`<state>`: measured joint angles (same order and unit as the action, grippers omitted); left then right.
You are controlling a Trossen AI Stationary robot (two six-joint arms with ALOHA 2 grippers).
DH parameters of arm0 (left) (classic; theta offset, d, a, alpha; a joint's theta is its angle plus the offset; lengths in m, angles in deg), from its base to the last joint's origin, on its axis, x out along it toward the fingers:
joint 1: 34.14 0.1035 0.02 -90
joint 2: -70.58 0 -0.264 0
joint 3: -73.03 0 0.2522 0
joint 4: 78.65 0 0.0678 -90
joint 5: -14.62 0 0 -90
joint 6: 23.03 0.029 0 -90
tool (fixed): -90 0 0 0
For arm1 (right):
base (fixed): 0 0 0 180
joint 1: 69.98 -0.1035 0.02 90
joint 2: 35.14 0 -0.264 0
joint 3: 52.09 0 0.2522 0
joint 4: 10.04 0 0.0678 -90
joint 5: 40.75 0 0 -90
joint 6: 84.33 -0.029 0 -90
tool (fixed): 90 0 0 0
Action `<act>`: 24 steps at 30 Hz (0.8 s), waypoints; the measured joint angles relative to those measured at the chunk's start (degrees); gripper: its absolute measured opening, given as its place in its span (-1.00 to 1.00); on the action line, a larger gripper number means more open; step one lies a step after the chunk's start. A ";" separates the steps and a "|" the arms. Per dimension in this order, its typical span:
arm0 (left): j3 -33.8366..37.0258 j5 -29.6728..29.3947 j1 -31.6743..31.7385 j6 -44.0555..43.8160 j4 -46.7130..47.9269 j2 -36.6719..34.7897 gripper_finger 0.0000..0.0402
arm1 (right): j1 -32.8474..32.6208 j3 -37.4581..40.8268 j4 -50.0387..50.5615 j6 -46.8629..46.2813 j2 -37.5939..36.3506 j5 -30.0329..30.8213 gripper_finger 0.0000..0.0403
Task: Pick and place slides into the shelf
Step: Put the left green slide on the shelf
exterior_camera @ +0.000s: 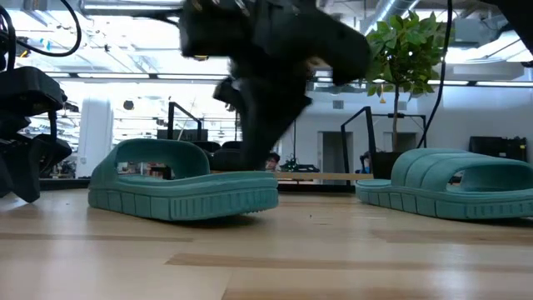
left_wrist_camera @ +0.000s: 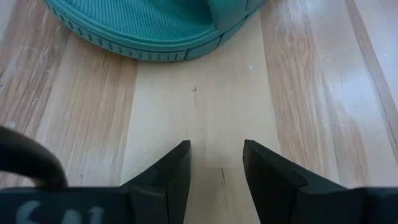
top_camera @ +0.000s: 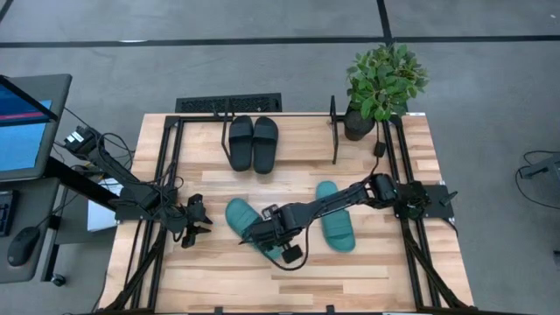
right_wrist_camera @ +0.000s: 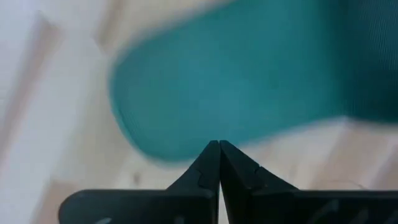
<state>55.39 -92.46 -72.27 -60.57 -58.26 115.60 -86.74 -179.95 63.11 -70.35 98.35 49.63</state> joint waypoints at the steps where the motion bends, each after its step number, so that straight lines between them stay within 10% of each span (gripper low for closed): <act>1: 0.00 0.00 0.02 0.00 0.00 0.00 -0.33 | 0.05 0.00 1.83 -0.02 0.00 0.45 -1.00; 24: 0.00 0.02 0.02 0.00 0.00 0.00 -0.33 | -5.21 -0.15 -2.65 -1.10 2.29 -3.77 -1.00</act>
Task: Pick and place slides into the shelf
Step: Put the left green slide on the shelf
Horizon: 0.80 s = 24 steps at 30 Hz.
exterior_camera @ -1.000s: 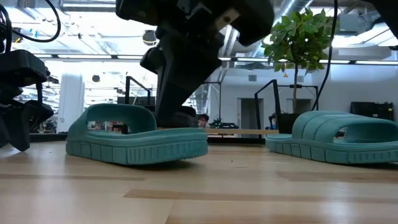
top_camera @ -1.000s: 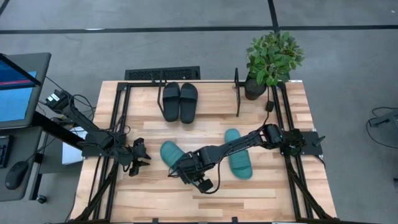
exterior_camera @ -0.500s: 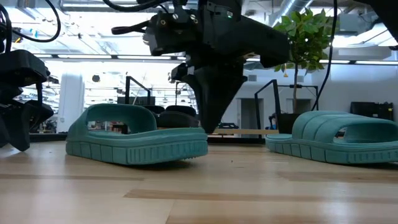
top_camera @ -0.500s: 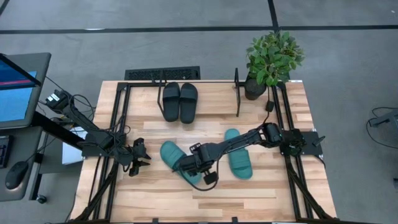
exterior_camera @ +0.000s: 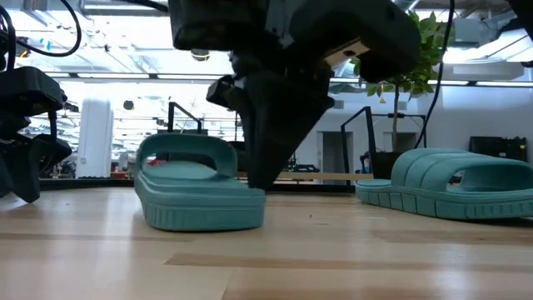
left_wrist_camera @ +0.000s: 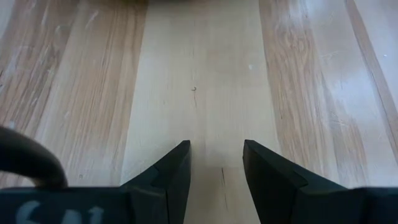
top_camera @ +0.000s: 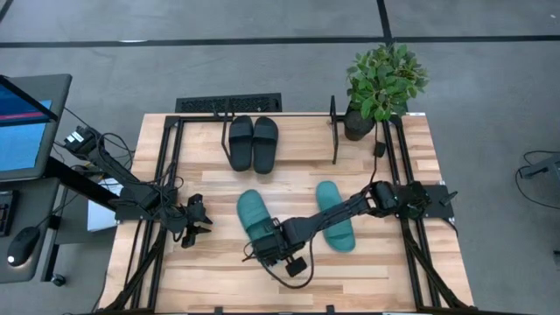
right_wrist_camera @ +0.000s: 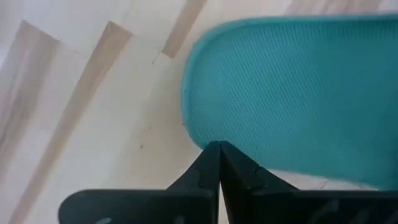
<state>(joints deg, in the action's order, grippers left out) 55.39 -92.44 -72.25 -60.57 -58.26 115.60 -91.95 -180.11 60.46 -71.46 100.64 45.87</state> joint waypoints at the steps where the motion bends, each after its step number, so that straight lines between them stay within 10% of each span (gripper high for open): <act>1: 0.00 -0.01 -0.01 0.00 0.00 0.00 -0.33 | -0.23 0.04 -1.14 -0.06 0.05 -0.03 -1.00; 24: -0.02 0.07 -0.02 0.00 0.05 -0.02 -0.33 | -1.74 -12.61 -16.44 -5.80 0.61 10.16 -1.00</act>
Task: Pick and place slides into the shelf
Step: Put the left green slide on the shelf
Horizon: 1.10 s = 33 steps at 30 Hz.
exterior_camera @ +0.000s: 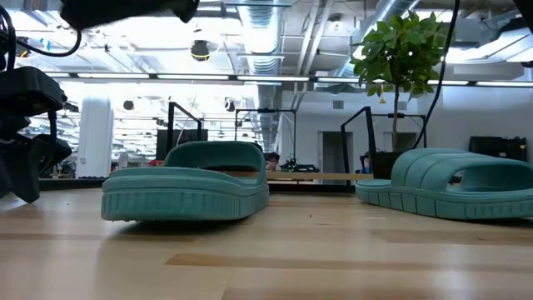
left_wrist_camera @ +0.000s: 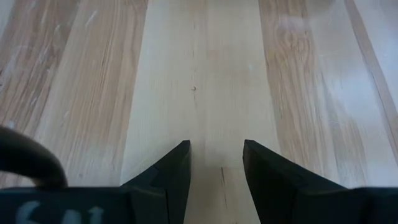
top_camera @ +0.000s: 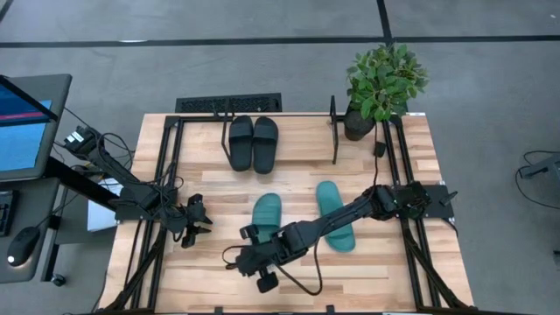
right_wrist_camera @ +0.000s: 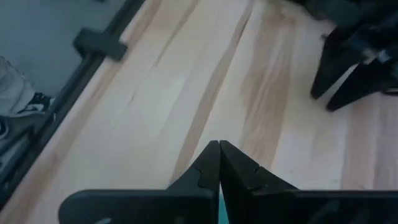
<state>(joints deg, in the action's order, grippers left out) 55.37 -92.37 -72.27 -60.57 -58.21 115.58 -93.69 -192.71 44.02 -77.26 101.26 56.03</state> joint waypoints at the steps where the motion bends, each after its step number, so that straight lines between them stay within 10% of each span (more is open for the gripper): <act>1: 0.00 0.00 0.01 0.00 0.00 0.00 -0.33 | 0.03 -0.40 -0.15 -0.64 0.00 0.41 -1.00; 33: 0.00 -0.09 0.00 0.00 -0.03 0.00 -0.33 | 5.46 -0.90 -12.67 -37.14 -0.11 0.62 -1.00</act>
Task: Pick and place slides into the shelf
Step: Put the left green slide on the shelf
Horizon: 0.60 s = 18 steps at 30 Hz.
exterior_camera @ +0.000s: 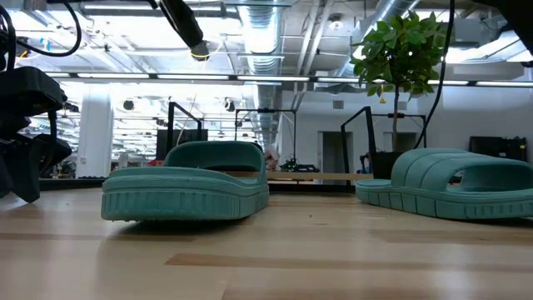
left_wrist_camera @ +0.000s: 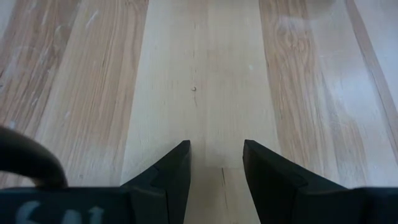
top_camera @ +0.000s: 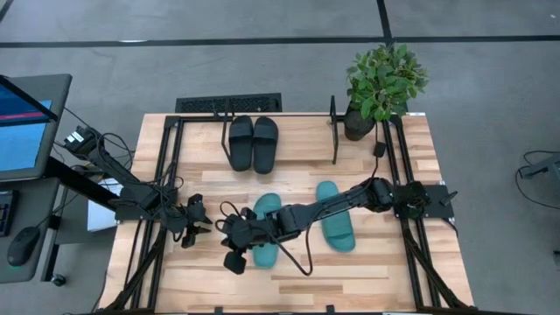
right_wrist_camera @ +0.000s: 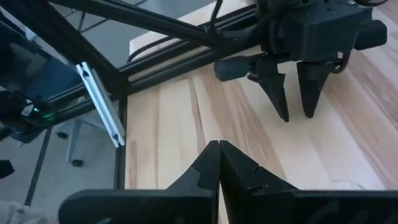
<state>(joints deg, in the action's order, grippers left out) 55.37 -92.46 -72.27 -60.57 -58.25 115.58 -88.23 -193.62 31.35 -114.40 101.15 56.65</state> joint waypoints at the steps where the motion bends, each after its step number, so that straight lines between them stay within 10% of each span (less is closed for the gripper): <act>1: 0.00 0.00 0.00 0.00 0.00 0.00 -0.33 | 0.06 0.00 0.21 0.00 0.00 0.00 -1.00; 18: 0.00 0.00 0.02 0.00 -0.01 0.00 -0.33 | 3.38 0.00 15.64 13.15 0.00 -0.02 -0.91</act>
<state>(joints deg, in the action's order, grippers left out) 55.37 -92.46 -72.25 -60.57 -58.26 115.58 -84.84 -193.62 46.99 -101.24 101.15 56.63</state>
